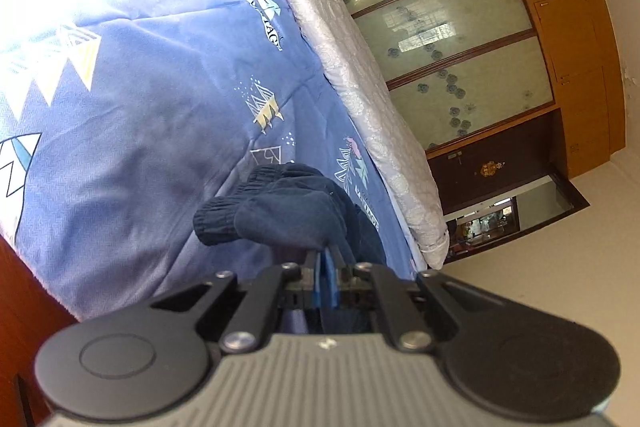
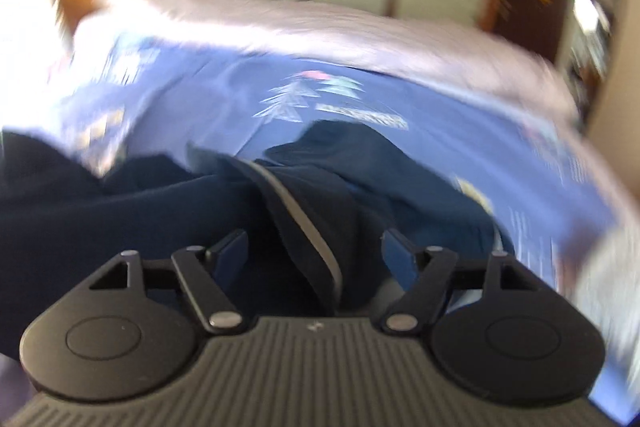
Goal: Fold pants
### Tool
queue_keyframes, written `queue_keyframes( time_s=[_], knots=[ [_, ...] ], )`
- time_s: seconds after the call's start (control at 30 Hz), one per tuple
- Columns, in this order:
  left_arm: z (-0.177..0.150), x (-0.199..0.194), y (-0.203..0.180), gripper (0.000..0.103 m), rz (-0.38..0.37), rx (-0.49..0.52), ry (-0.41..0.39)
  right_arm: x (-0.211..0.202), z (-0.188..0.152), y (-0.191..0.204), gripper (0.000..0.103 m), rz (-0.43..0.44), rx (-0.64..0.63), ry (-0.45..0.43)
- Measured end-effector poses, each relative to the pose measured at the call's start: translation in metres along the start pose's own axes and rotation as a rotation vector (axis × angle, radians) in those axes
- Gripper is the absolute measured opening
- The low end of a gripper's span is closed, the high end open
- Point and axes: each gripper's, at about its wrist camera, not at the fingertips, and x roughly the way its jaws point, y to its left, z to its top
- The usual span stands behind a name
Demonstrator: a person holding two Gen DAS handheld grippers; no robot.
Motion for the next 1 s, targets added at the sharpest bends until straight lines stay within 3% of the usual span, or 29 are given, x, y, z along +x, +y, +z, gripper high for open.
queue_keyframes(
  time_s=[0.07, 0.1, 0.13, 0.17, 0.33, 0.4, 0.47, 0.57, 0.7, 0.83, 0.93, 0.97, 1.0],
  knots=[
    [-0.002, -0.002, 0.004, 0.003, 0.009, 0.002, 0.002, 0.034, 0.007, 0.005, 0.070, -0.044, -0.111, 0.038],
    [-0.007, -0.003, 0.007, 0.003, 0.010, 0.000, 0.002, 0.049, 0.008, 0.003, 0.039, -0.075, -0.129, 0.065],
    [-0.009, -0.005, 0.011, 0.003, 0.010, -0.001, 0.003, 0.060, 0.011, -0.003, 0.017, -0.107, -0.132, 0.090],
    [-0.011, -0.005, 0.012, 0.003, 0.011, 0.001, 0.005, 0.063, 0.013, -0.017, 0.008, -0.123, -0.102, 0.108],
    [-0.015, 0.001, 0.016, 0.003, 0.058, 0.048, 0.025, -0.015, 0.015, -0.128, 0.006, -0.086, 0.368, -0.065],
    [-0.018, 0.008, 0.022, 0.003, 0.089, 0.059, 0.046, -0.062, -0.003, -0.172, 0.006, -0.156, 0.474, -0.136],
    [-0.022, 0.013, 0.024, 0.003, 0.122, 0.078, 0.069, -0.104, -0.032, -0.213, 0.006, -0.224, 0.562, -0.149],
    [-0.029, 0.017, 0.030, 0.003, 0.176, 0.107, 0.100, -0.140, -0.087, -0.255, 0.006, -0.335, 0.632, -0.072],
    [-0.035, 0.006, 0.038, 0.004, 0.208, 0.096, 0.107, -0.156, -0.144, -0.271, 0.006, -0.434, 0.704, 0.040],
    [-0.044, -0.005, 0.046, 0.004, 0.258, 0.096, 0.144, -0.138, -0.166, -0.272, 0.011, -0.489, 0.785, 0.107],
    [-0.051, -0.016, 0.043, 0.005, 0.342, 0.160, 0.147, -0.133, -0.158, -0.265, 0.027, -0.503, 0.818, 0.125],
    [-0.050, -0.026, 0.042, 0.005, 0.356, 0.176, 0.123, -0.138, -0.158, -0.263, 0.043, -0.509, 0.828, 0.106],
    [-0.047, -0.036, 0.041, 0.005, 0.361, 0.179, 0.092, -0.146, -0.160, -0.255, 0.047, -0.530, 0.834, 0.073]
  ],
)
